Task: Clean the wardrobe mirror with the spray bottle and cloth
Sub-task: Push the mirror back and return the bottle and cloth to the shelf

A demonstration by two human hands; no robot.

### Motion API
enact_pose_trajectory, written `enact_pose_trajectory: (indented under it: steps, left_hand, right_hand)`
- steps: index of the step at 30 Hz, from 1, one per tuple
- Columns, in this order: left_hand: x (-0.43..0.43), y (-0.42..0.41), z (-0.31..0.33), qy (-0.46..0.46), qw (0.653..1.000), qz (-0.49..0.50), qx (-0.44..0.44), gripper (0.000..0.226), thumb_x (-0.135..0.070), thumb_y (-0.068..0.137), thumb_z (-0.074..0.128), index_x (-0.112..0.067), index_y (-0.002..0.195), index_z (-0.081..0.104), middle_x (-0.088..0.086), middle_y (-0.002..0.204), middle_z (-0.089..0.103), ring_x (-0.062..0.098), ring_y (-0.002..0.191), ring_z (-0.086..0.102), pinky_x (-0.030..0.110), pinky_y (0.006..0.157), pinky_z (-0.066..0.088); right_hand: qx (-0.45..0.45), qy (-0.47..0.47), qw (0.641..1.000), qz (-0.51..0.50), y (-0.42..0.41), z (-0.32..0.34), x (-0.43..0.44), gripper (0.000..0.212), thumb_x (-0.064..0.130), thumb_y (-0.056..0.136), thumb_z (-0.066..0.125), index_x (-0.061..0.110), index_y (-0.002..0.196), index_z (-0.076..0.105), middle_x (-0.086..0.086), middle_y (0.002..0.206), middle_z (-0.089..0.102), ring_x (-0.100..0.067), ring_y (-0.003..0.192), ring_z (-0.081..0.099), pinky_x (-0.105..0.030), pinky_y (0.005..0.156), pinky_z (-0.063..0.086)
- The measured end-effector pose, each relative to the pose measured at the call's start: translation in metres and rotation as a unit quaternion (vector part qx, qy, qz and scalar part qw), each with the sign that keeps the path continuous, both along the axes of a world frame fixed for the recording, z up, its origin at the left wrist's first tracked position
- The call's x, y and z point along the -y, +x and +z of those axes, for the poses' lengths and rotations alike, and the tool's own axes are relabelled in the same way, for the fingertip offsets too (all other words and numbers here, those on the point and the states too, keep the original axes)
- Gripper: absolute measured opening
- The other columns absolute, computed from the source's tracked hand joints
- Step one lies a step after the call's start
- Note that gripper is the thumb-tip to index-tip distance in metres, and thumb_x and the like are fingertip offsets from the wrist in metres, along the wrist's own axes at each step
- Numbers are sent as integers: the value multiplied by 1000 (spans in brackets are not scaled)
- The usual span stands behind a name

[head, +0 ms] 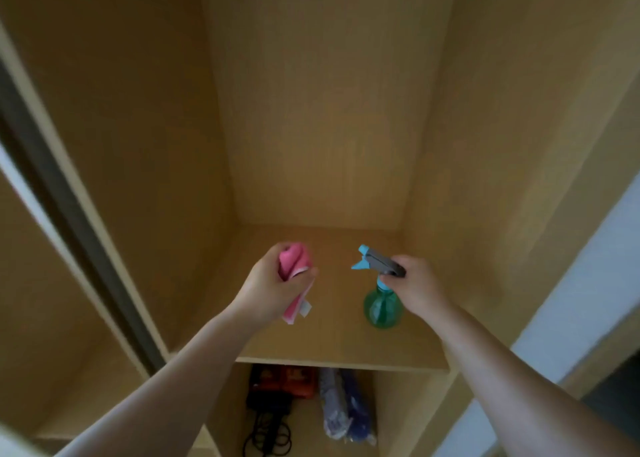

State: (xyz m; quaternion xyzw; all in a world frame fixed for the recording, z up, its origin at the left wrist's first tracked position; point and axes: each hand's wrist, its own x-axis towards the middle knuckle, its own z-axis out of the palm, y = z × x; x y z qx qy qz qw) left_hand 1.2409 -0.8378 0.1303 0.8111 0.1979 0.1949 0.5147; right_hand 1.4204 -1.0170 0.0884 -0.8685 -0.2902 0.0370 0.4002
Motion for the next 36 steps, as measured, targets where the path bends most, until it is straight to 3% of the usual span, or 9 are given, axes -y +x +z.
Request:
enact_pose_trajectory:
  steps: [4,7,10,15,18,24,28,32,36]
  left_hand:
    - [-3,-42,7,18,998,56,21,39,-26,81,75,-36,110,50,-8,96,65,10,84,66,24,67,54]
    - [-8,-80,12,25,994,100,37,40,-24,77,79,-38,103,52,-9,94,64,9,83,64,22,65,52]
    - [-17,-130,12,12,990,134,41,42,-24,73,81,-35,104,56,-6,96,65,13,84,66,30,69,58]
    - [-34,-226,1,-19,980,181,79,35,-12,74,80,-31,95,61,0,86,69,13,72,69,30,60,58]
    - [-56,-286,-9,-25,976,202,75,36,-8,73,80,-29,95,62,3,86,68,18,73,69,31,60,58]
    - [-104,-402,-17,-39,976,198,76,31,-5,78,73,-27,93,59,5,83,67,14,67,66,27,57,55]
    - [-137,-464,-21,-26,978,192,75,33,0,79,71,-28,91,57,7,89,64,18,75,65,28,62,57]
    - [-165,-497,-26,-37,978,188,75,28,-3,80,72,-25,90,58,3,87,64,12,72,65,22,60,56]
    - [-196,-504,-41,-47,978,188,75,27,-5,80,73,-25,92,58,9,91,64,19,75,65,24,60,55]
  right_hand:
    - [12,67,992,109,-38,29,-17,14,14,82,72,20,71,64,5,61,50,-11,57,42,-30,57,31]
    - [-13,98,977,188,-84,49,-34,9,12,84,71,21,87,71,10,68,59,-2,58,50,-18,57,37]
    - [-68,131,955,257,-140,61,-54,20,7,85,70,17,102,71,9,76,65,6,64,56,-10,62,43]
    - [-120,143,909,372,-227,56,-94,23,6,85,70,27,94,73,0,83,70,-10,77,63,-23,75,51]
    - [-145,139,889,412,-281,49,-123,20,7,86,70,23,97,73,-1,83,69,-14,79,64,-26,75,52]
    - [-190,146,882,405,-394,33,-184,18,4,86,69,14,100,72,-8,93,70,-20,89,66,-29,81,53]
    - [-221,160,877,395,-457,22,-219,26,0,84,69,14,106,70,-1,97,72,-13,94,67,-24,83,53]
    - [-270,188,874,358,-495,13,-245,30,-4,82,69,12,107,66,-12,102,70,-16,94,67,-23,83,54]
    - [-321,202,869,319,-506,-8,-272,21,2,84,69,11,103,67,-8,98,71,-15,93,67,-21,81,54]
